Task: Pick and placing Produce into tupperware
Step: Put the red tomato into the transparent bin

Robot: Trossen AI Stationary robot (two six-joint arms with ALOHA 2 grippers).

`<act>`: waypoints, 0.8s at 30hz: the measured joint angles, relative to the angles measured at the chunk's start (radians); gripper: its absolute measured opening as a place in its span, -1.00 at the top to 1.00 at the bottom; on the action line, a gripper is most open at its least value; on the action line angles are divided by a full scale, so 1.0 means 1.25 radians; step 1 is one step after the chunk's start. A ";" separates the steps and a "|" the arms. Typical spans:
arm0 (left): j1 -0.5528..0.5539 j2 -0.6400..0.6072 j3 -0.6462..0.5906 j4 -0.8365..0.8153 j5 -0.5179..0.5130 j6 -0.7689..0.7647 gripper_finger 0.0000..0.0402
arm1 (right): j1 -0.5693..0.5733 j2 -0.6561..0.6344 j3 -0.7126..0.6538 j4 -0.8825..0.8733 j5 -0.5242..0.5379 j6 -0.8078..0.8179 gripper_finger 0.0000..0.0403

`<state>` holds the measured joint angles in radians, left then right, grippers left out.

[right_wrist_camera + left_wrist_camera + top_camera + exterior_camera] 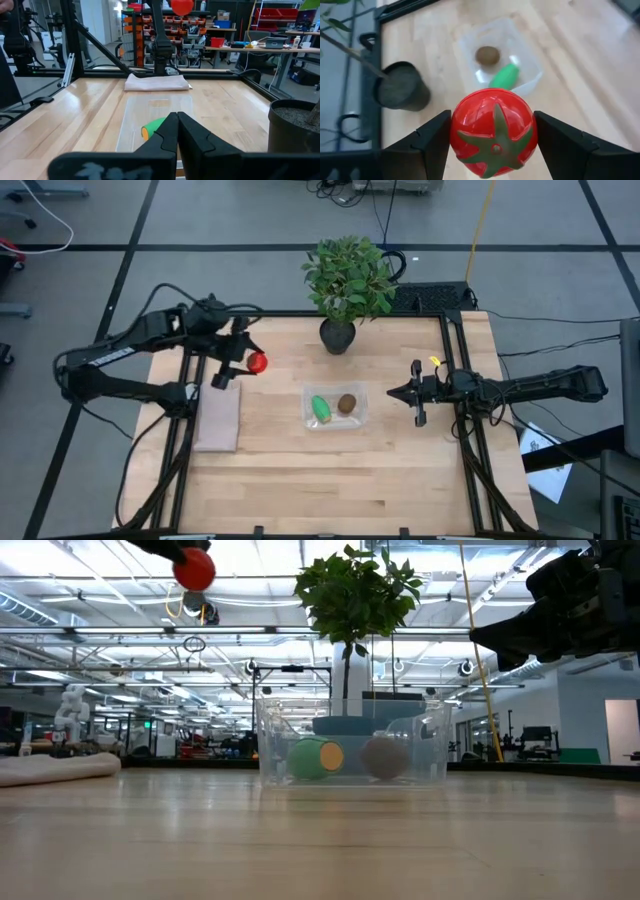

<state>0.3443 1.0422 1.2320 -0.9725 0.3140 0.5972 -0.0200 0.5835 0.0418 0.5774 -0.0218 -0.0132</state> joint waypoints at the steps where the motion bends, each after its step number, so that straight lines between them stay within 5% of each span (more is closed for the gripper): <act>1: 0.003 -0.008 0.000 -0.011 0.016 -0.006 -0.27 | 0.000 0.000 0.000 0.000 0.000 0.000 1.00; 7: 0.016 -0.057 -0.027 -0.039 0.039 -0.045 -0.27 | 0.000 0.000 0.000 0.000 0.000 -0.001 1.00; 13: 0.036 -0.127 -0.174 0.024 0.063 -0.069 -0.27 | 0.000 0.000 0.000 0.001 0.000 -0.001 1.00; 20: 0.032 -0.216 -0.426 0.382 0.112 -0.180 -0.27 | 0.000 0.000 0.000 0.002 0.000 0.000 1.00; 24: 0.024 -0.233 -0.484 0.538 0.110 -0.268 -0.27 | 0.000 0.000 0.000 0.002 0.000 0.001 1.00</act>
<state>0.3744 0.7504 0.6275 -0.2998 0.4521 0.2618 -0.0200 0.5835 0.0418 0.5797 -0.0219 -0.0125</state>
